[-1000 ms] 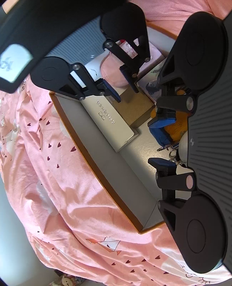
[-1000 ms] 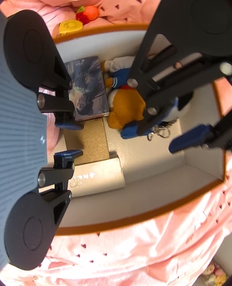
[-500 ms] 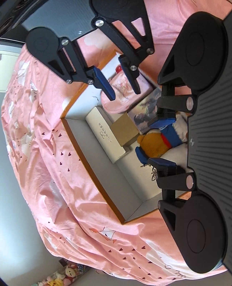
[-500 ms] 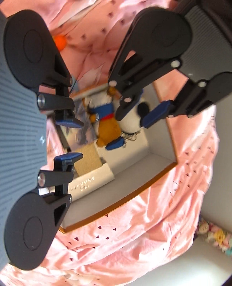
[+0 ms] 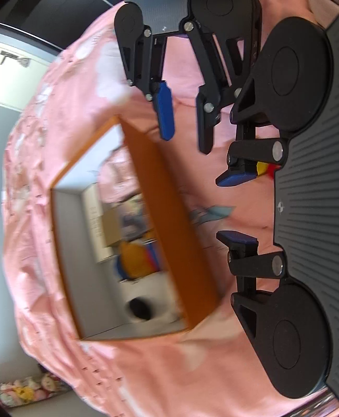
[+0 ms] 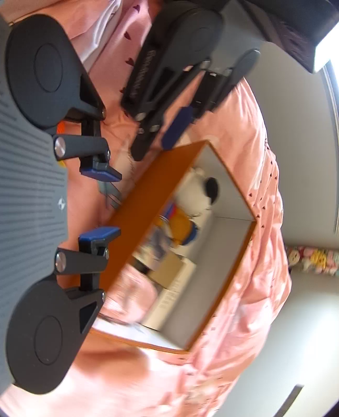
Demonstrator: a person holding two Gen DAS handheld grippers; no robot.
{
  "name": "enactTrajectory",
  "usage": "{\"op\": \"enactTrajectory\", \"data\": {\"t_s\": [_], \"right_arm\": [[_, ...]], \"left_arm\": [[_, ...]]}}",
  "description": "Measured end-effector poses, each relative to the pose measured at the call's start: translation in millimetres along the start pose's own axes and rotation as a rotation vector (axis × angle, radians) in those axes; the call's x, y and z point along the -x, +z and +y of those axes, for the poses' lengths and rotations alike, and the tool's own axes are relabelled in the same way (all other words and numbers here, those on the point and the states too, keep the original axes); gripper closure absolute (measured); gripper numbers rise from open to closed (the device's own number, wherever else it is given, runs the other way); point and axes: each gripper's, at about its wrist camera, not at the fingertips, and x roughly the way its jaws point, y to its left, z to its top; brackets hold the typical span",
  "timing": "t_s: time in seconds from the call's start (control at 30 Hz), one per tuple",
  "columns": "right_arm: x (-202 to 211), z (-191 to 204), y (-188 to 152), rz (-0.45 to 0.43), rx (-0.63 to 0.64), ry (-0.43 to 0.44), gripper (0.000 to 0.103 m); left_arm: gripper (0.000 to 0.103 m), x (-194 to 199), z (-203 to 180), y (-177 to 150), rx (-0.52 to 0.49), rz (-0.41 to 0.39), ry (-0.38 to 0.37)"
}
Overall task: Organize objects
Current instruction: 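Move both tools out of the box toward the tape measure and crocheted fruit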
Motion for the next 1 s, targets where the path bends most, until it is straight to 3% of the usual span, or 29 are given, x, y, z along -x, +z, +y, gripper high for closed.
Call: {"op": "enactTrajectory", "data": {"t_s": [0.17, 0.27, 0.43, 0.8, 1.0], "right_arm": [[-17, 13, -35, 0.064, -0.120, -0.087, 0.055], [-29, 12, -46, 0.093, -0.175, -0.138, 0.055], [-32, 13, -56, 0.107, -0.220, -0.186, 0.053], [-44, 11, -63, 0.170, -0.239, -0.186, 0.048], [-45, 13, -63, 0.185, -0.237, -0.190, 0.047]], "left_arm": [[0.050, -22, -21, -34, -0.083, 0.122, -0.037], [0.046, -29, -25, -47, -0.091, 0.139, -0.046], [0.042, -39, -28, -55, -0.110, 0.151, 0.007], [0.029, -63, -34, -63, -0.129, 0.198, -0.019], [0.028, -73, -34, -65, -0.115, 0.230, -0.042]]}}
